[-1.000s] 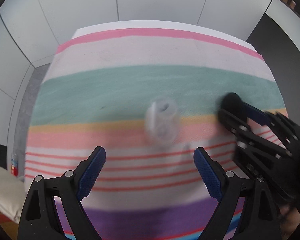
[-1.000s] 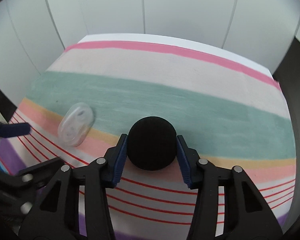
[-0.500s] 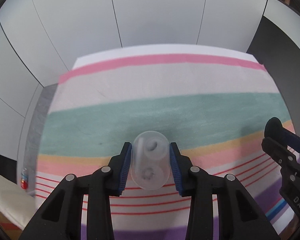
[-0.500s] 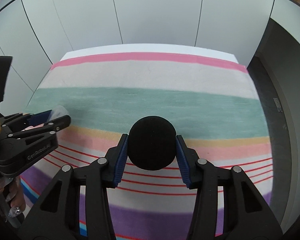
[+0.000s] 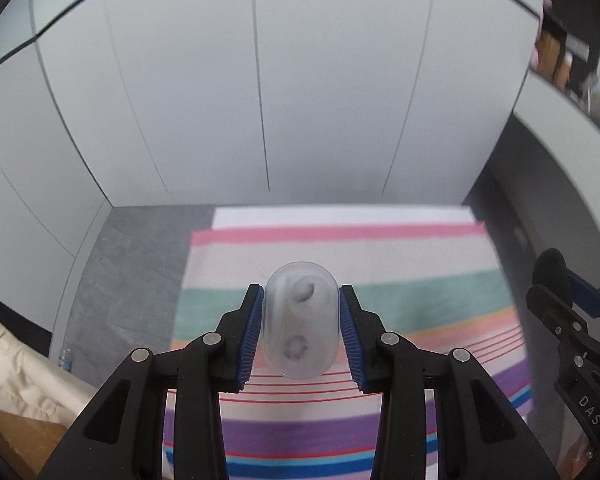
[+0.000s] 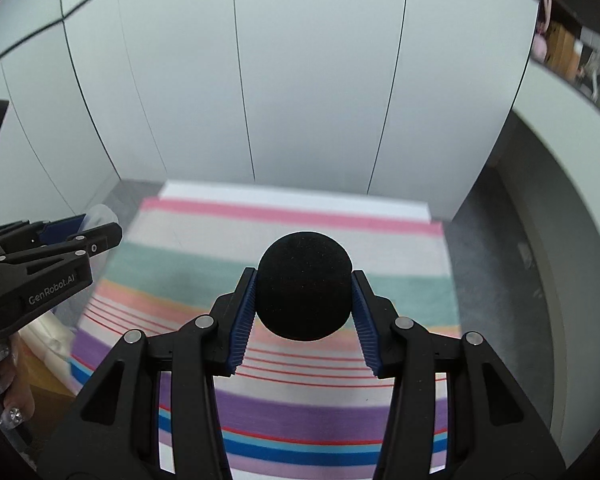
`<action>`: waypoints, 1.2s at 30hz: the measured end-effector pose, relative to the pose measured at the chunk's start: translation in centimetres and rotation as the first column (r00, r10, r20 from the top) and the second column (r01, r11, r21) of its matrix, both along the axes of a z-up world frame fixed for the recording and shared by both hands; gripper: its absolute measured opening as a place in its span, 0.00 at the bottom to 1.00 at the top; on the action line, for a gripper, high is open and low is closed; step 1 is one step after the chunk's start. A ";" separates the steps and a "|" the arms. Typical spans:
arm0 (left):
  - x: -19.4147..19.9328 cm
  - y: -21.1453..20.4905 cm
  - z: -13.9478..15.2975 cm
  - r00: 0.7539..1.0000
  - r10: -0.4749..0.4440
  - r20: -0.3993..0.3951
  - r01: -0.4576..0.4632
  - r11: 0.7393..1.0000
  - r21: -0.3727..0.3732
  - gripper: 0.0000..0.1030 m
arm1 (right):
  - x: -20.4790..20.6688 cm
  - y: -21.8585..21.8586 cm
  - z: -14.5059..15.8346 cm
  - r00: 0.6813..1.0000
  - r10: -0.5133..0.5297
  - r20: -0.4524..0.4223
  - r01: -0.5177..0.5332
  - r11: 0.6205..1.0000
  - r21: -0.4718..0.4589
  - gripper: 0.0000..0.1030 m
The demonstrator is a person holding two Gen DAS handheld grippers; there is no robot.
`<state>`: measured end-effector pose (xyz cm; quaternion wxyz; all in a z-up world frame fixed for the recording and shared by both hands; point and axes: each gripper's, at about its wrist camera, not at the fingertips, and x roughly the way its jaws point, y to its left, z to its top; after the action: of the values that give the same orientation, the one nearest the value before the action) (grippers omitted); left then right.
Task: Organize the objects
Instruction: 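Lift and carry the black puff and clear case over the cardboard box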
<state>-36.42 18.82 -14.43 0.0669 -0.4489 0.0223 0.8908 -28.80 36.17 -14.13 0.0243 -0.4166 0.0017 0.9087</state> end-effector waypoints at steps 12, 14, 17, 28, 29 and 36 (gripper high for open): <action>6.8 -2.1 12.5 0.992 -0.010 -0.128 0.025 0.993 0.117 0.37 | 5.2 -1.6 15.0 0.989 -0.028 -0.142 0.032 0.999 0.025 0.46; 7.8 -1.9 13.8 0.991 -0.030 -0.133 0.048 0.990 0.136 0.37 | 6.3 -1.5 16.8 0.987 -0.033 -0.157 0.035 0.999 0.008 0.46; 9.4 -1.2 15.2 0.990 -0.054 -0.133 0.072 0.988 0.135 0.37 | 7.5 -1.2 17.8 0.984 -0.039 -0.176 0.040 0.999 0.004 0.46; 14.7 0.4 15.5 0.984 -0.119 -0.135 0.129 0.989 0.066 0.37 | 11.8 -1.1 17.9 0.984 -0.057 -0.170 0.053 0.998 -0.028 0.46; 15.3 0.3 15.6 0.983 -0.122 -0.139 0.132 0.990 0.058 0.37 | 12.3 -0.9 17.4 0.984 -0.056 -0.170 0.051 0.998 -0.031 0.46; 20.5 -1.3 14.4 0.984 -0.116 -0.134 0.123 0.991 0.047 0.37 | 17.1 -1.1 14.8 0.988 -0.041 -0.148 0.032 0.998 -0.063 0.46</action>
<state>-15.87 17.56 -0.05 0.1311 -0.3854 0.0288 0.9129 -11.71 35.10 0.70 0.0285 -0.3479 0.0385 0.9363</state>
